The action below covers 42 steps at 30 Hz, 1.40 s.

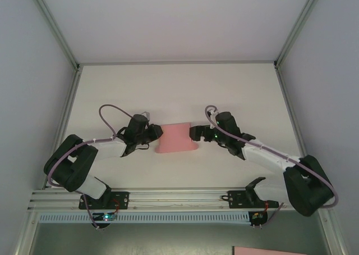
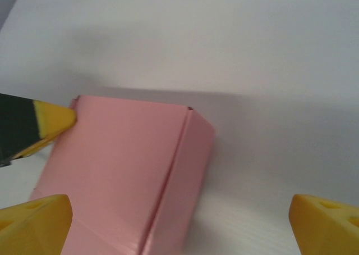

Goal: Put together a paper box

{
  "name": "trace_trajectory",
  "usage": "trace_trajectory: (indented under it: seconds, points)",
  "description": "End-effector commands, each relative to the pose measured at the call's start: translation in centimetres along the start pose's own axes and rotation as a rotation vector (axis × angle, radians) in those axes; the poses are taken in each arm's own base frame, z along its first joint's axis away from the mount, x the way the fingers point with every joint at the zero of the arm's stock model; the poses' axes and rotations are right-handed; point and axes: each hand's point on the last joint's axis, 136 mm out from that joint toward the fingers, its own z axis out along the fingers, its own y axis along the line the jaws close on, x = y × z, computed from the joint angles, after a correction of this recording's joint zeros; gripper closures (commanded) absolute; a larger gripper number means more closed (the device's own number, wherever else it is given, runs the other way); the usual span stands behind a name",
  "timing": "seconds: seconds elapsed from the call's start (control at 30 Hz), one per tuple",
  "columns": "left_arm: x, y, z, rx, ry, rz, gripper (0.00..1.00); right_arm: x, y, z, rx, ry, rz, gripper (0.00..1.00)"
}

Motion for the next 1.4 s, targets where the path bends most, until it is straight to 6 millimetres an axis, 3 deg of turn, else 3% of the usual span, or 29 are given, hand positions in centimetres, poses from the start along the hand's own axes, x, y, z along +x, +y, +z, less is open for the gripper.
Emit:
trace_trajectory:
  seconds: [0.0, 0.17, 0.27, 0.37, 0.5, 0.8, 1.03, 1.2, 1.37]
  points:
    - [4.0, 5.6, -0.5, -0.153, 0.117, -0.052, 0.79, 0.7, 1.3, 1.2, -0.095, 0.090, 0.078, 0.02]
    - [3.5, 5.4, -1.5, -0.135, 0.078, -0.050, 0.79, 1.2, 1.4, 3.0, -0.140, 0.118, 0.146, 0.02]
    - [3.5, 5.3, -1.4, -0.119, 0.073, -0.054, 0.80, 1.6, 2.2, 3.9, -0.195, 0.153, 0.176, 0.04]
    - [3.9, 5.5, -1.2, -0.108, 0.084, -0.067, 0.87, 2.6, 2.8, 4.8, -0.243, 0.203, 0.216, 0.08]
    - [4.0, 5.7, -1.3, -0.094, 0.072, -0.084, 0.87, 3.5, 3.1, 5.6, -0.288, 0.235, 0.282, 0.10]
    - [3.3, 6.5, -3.0, -0.123, -0.008, -0.094, 0.87, 3.6, 4.2, 5.3, -0.338, 0.269, 0.302, 0.14]
    - [3.3, 6.5, -2.9, -0.099, -0.026, -0.119, 0.93, 3.9, 5.9, 5.4, -0.366, 0.305, 0.287, 0.15]
    - [3.6, 7.0, -3.0, -0.085, -0.040, -0.136, 0.97, 4.2, 4.3, 5.6, -0.250, 0.316, 0.317, 0.15]
    - [3.7, 7.3, -3.5, -0.088, -0.057, -0.140, 1.00, 4.5, 1.9, 4.4, -0.050, 0.339, 0.257, 0.12]
